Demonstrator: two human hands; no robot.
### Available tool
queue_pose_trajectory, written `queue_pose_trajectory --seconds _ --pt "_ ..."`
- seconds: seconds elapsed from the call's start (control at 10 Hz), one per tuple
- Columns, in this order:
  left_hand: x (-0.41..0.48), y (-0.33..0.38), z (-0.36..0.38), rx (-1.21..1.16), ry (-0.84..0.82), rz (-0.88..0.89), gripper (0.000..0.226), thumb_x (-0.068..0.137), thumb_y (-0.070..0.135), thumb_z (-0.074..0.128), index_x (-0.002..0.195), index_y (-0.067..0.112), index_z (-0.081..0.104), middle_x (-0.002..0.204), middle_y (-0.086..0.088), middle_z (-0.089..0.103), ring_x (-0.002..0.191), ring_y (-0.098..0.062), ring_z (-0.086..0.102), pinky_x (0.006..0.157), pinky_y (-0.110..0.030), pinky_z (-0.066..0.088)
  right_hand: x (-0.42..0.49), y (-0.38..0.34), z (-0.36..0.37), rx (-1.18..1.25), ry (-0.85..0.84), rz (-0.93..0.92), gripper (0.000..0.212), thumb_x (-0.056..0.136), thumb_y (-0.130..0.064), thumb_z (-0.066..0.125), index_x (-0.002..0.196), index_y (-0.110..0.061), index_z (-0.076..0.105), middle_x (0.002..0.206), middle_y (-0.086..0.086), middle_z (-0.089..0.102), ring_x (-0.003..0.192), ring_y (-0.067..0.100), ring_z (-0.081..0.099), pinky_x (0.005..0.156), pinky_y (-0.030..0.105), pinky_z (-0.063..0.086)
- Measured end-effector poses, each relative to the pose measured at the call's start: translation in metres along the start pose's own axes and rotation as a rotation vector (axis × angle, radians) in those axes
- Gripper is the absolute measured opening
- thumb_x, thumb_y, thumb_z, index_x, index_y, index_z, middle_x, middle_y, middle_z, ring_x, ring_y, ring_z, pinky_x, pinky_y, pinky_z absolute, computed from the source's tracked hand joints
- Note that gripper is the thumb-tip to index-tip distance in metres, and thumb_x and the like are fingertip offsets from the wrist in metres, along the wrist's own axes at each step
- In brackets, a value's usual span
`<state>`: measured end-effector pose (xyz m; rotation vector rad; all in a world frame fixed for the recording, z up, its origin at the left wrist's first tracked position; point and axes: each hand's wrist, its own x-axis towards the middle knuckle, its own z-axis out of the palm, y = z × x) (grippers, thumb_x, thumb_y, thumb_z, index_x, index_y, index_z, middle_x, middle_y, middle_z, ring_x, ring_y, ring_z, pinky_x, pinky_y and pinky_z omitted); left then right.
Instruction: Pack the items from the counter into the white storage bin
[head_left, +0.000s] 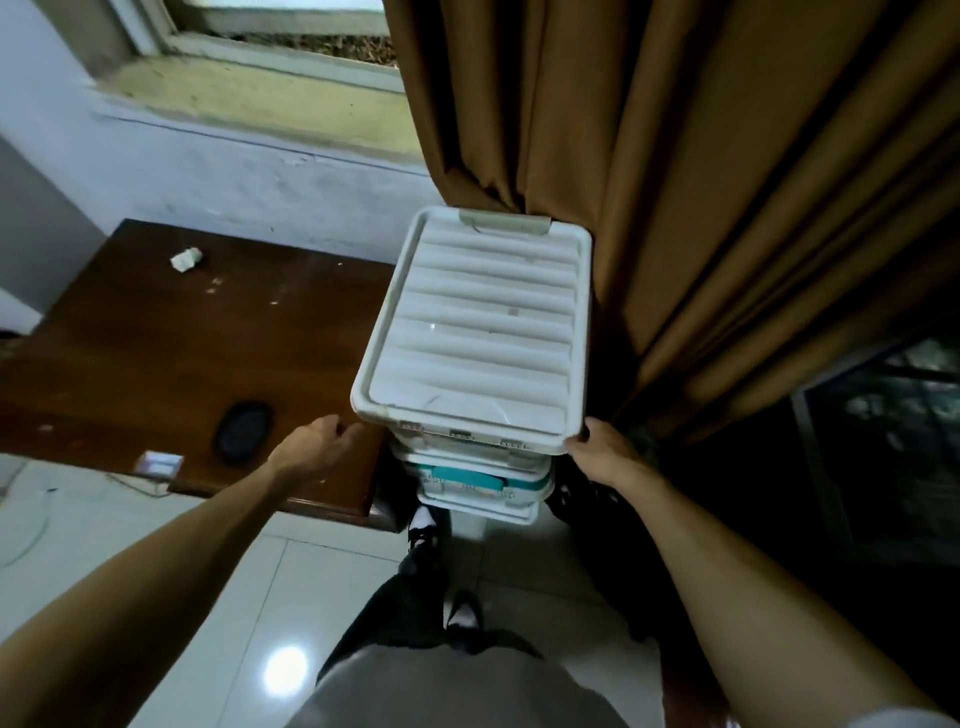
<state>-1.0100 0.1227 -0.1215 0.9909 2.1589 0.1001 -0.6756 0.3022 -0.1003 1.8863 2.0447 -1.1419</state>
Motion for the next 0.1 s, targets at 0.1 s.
queue_pose_trajectory --seconds 0.1 --pt "-0.023 0.0034 0.0037 0.01 0.067 0.043 0.047 0.097 0.061 0.034 0.097 0.018 0.053 0.096 -0.008 0.067 0.08 -0.025 0.067 0.076 -0.042 0.057 -0.026 0.0042 0.0074 0.034 -0.029 -0.054 0.039 0.094 -0.042 0.056 0.129 -0.024 0.058 0.13 0.003 0.062 0.113 0.026 0.062 0.092 0.035 0.052"
